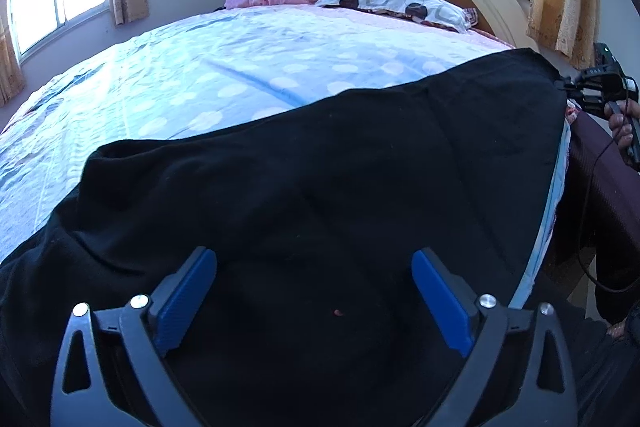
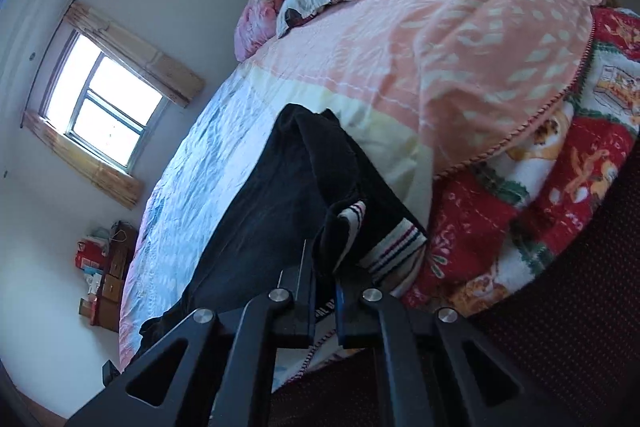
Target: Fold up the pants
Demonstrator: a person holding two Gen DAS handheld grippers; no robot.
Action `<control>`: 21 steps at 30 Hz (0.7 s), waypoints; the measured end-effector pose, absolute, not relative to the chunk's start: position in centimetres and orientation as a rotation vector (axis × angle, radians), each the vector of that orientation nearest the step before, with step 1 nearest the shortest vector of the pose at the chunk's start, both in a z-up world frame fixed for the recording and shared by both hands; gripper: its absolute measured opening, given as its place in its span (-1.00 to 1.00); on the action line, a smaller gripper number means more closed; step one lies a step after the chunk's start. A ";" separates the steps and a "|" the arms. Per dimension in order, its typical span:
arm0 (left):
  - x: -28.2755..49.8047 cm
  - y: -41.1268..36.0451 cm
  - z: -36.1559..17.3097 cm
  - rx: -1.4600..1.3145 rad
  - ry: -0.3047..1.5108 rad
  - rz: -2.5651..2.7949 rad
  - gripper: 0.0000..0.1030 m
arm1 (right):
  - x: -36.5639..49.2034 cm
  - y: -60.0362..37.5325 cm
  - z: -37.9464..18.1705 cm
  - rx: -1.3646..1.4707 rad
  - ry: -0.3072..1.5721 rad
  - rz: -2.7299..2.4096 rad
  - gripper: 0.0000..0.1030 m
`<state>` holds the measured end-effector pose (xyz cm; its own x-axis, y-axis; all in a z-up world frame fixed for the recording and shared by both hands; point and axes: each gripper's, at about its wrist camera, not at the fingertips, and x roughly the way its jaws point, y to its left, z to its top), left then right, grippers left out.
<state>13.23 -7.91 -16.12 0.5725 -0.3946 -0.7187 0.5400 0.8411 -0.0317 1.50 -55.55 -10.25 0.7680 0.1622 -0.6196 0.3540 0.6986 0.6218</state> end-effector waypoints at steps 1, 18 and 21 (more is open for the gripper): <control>13.2 -7.5 -15.5 0.172 0.787 -0.540 0.95 | 1.2 -55.4 -10.0 0.799 0.717 -0.139 -0.79; 11.5 7.3 -12.0 0.180 0.676 -0.062 0.95 | 14.5 -25.7 -4.7 0.359 0.862 0.543 0.03; 10.3 10.9 -12.0 0.186 0.672 0.027 0.96 | 18.3 -18.2 -6.6 0.343 0.968 0.705 0.03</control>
<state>10.33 10.94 -11.95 0.7828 0.0845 -0.6166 0.0354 0.9831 0.1796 18.31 -18.20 -6.60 0.3709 0.6823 -0.6300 -0.3907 0.7301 0.5606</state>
